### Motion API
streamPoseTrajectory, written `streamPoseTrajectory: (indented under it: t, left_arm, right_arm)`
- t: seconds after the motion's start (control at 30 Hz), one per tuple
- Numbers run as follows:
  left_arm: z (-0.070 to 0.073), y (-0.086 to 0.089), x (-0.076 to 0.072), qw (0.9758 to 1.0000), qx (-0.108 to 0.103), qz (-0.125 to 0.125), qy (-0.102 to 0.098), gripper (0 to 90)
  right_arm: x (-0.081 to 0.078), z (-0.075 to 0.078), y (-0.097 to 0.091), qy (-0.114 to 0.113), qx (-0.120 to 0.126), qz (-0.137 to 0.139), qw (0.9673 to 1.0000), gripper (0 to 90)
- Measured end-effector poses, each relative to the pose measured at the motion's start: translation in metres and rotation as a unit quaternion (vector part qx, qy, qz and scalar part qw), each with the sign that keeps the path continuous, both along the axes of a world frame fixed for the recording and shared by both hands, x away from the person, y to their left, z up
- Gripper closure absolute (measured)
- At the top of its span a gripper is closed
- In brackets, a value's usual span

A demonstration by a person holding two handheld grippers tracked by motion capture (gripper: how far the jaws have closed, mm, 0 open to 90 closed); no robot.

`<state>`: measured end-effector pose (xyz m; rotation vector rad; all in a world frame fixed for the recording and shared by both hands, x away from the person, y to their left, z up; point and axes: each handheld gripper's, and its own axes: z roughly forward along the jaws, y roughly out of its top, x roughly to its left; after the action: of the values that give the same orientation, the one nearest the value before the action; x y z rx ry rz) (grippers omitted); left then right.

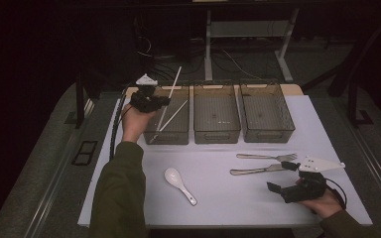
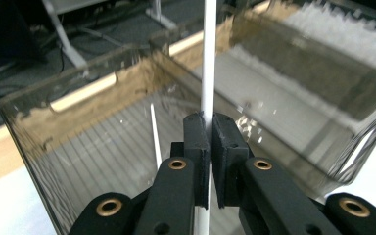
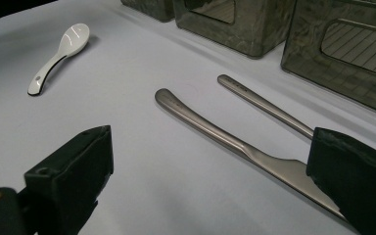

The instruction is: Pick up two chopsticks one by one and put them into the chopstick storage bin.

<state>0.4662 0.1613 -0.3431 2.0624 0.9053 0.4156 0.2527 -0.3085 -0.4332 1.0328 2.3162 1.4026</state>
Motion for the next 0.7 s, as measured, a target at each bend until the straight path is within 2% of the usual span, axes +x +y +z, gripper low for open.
streamPoseTrajectory:
  t: [0.07,0.23,0.33,0.47,0.7]
  left_arm:
    - [-0.007,-0.001,0.001,0.9999,0.01,-0.001,0.007,85.1]
    - [-0.021,0.003,0.002,0.9996,0.017,-0.001,0.023,85.0]
    - [-0.025,0.004,0.002,0.9995,0.011,0.005,0.03,84.9]
    - [-0.026,0.004,0.003,0.9994,0.017,0.006,0.03,84.7]
    - [-0.032,0.0,0.007,0.9977,0.052,0.025,0.034,83.9]
  right_arm:
    - [0.0,0.0,0.0,0.0,0.0,0.0,1.0,3.6]
    - [0.0,0.0,0.0,-0.002,-0.001,0.002,1.0,3.6]
    - [0.0,0.0,0.0,-0.001,-0.001,0.002,1.0,3.6]
    - [0.0,0.0,0.0,-0.002,-0.003,0.002,1.0,3.6]
    - [0.0,0.0,0.0,-0.002,-0.003,0.003,1.0,3.6]
